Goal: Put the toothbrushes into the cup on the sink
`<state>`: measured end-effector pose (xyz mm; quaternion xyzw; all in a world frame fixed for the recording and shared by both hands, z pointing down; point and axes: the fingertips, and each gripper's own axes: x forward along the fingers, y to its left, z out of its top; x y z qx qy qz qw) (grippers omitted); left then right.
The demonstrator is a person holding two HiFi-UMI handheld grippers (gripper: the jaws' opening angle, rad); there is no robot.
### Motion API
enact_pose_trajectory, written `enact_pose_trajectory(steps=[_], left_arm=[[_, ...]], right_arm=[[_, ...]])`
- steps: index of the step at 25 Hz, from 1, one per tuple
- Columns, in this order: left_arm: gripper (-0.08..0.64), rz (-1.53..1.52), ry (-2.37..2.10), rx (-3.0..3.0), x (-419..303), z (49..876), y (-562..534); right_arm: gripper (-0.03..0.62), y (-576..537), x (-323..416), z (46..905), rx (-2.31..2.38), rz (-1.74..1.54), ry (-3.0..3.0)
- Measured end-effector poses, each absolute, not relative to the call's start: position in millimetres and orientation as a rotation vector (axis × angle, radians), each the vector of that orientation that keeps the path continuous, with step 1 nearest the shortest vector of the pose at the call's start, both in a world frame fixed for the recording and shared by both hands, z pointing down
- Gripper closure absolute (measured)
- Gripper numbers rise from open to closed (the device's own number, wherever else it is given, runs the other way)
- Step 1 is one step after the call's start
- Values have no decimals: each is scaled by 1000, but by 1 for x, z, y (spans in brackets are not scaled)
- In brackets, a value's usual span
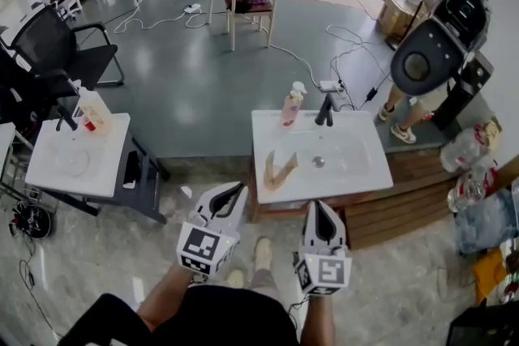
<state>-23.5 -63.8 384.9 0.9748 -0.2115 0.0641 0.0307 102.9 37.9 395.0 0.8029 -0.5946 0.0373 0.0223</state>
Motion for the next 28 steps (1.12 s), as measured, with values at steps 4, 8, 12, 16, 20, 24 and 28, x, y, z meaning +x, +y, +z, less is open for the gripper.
enact_pose_trajectory(steps=[4,8,12,16,20,24,28], left_arm=[[555,186,-651,3019,-26,383,-61],[555,184,-654,3025,-27,381,-59],[557,181,-658,3027,-27,380,-58],[555,195,-654,3014,-25,384,-56],[555,193,-655,3011,-24,384,-55],[555,206,-659,3001,-24,385,-55],[557,193,-669,3016,-23,384,-56]], right_arm=[[594,41,100,395,2495,108,-1841],[594,45,100,392,2498,106,-1838],[594,48,100,391,2498,101,-1840],[594,48,101,393,2487,100,-1846],[594,47,102,393,2485,100,-1852],[594,46,103,392,2478,106,-1851],[594,46,104,395,2474,116,-1855]])
